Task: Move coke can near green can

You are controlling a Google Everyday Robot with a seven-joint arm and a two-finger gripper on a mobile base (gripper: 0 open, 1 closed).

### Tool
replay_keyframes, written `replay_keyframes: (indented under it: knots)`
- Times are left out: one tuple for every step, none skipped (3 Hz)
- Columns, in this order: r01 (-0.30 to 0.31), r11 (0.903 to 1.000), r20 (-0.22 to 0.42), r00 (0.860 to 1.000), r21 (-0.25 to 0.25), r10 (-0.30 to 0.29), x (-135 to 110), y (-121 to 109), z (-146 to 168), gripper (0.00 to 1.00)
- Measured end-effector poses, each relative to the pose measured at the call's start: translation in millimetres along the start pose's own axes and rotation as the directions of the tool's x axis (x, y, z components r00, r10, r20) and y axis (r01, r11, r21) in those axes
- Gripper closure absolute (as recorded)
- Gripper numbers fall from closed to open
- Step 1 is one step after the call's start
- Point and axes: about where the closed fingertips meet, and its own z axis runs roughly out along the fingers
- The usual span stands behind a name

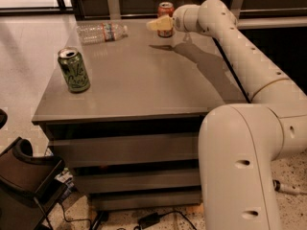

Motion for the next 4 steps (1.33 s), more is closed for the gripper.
replay_keyframes:
  knots:
    - [-0.025,0.9996,-0.008,1.000,-0.014,0.025,6.2,2.2,14.6,0.00]
    - [-0.048,0.9981,0.016,0.999,-0.037,0.049,12.7,0.1,26.9,0.00]
    - [-0.049,0.9980,0.032,0.998,-0.039,0.050,9.5,-1.9,29.5,0.13]
    - [-0.050,0.9978,0.030,0.998,-0.043,0.051,10.7,0.6,32.2,0.38]
